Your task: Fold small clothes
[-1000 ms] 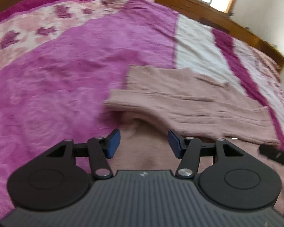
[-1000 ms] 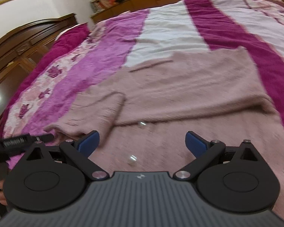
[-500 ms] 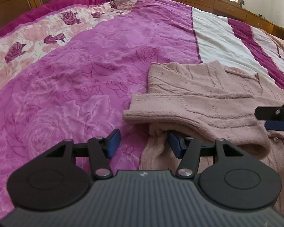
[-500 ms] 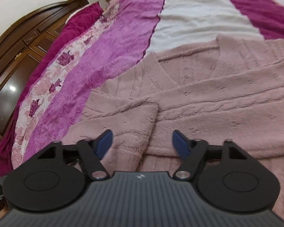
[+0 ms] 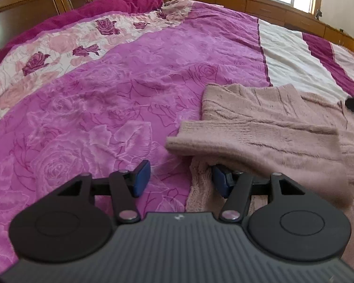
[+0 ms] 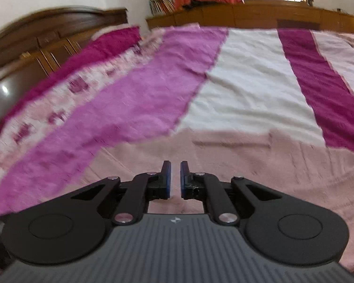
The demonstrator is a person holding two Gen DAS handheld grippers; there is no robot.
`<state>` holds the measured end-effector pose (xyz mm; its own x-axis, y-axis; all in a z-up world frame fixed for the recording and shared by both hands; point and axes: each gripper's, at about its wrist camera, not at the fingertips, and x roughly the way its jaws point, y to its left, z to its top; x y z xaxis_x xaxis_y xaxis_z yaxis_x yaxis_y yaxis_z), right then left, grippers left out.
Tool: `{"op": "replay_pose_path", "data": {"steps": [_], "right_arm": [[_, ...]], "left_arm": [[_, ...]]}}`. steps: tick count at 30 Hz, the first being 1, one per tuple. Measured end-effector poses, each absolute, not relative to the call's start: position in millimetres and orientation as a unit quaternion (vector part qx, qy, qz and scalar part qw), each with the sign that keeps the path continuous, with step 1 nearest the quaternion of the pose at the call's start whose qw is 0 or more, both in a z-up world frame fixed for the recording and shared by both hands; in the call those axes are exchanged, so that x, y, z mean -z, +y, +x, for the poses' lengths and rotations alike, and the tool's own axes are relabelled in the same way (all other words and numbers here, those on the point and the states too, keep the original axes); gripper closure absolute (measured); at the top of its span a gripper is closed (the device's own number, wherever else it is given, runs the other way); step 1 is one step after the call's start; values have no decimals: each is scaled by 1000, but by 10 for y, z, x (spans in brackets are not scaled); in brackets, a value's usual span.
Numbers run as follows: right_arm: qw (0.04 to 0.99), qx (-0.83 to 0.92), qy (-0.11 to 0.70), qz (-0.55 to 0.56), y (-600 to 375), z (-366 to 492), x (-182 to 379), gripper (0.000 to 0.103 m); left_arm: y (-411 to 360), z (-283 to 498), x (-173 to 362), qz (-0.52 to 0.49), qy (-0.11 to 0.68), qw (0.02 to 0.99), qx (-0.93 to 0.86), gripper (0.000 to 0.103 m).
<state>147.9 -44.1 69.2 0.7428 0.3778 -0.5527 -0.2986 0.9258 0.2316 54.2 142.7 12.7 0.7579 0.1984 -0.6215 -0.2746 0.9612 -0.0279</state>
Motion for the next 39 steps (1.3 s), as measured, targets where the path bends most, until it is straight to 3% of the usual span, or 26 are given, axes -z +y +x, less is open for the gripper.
{"op": "replay_pose_path", "data": {"steps": [5, 7, 8, 9, 14, 15, 16, 17, 18, 24, 28, 32, 34, 36, 39], "right_arm": [[899, -182, 370, 147, -649, 1483, -397, 90], [891, -182, 374, 181, -695, 1439, -353, 70], [889, -181, 372, 197, -712, 1409, -337, 48], [889, -181, 366, 208, -716, 1382, -326, 35], [891, -199, 370, 173, -572, 1425, -341, 39], [890, -203, 376, 161, -514, 1460, -326, 64], [887, -210, 384, 146, -446, 1494, -299, 83], [887, -213, 388, 134, -402, 1508, -300, 96], [893, -213, 379, 121, -355, 1504, -325, 97], [940, -199, 274, 39, -227, 1354, -612, 97], [931, -165, 326, 10, -196, 1520, -278, 96], [933, -154, 325, 2, -157, 1537, -138, 94], [932, -145, 332, 14, -156, 1506, -223, 81], [936, -134, 325, 11, -127, 1422, -328, 57], [949, -143, 281, 1, -84, 1171, -541, 44]], "left_arm": [[1421, 544, -99, -48, 325, 936, -122, 44], [1415, 542, -88, -46, 324, 937, -122, 44], [1415, 538, -83, -45, 324, 937, -121, 44], [1414, 535, -79, -45, 323, 938, -120, 44], [1423, 520, -52, -52, 317, 939, -121, 43], [1427, 515, -48, -54, 314, 940, -121, 43], [1434, 503, -40, -58, 310, 941, -122, 43], [1438, 490, -37, -62, 307, 942, -123, 43], [1446, 478, -37, -66, 304, 942, -124, 43], [1443, 457, -32, -68, 294, 945, -125, 43], [1416, 458, -10, -57, 293, 946, -124, 43], [1409, 459, 6, -52, 292, 947, -121, 42], [1408, 462, 12, -52, 292, 947, -121, 42], [1406, 458, 14, -52, 292, 947, -121, 42], [1402, 462, 9, -50, 294, 947, -121, 42]]}}
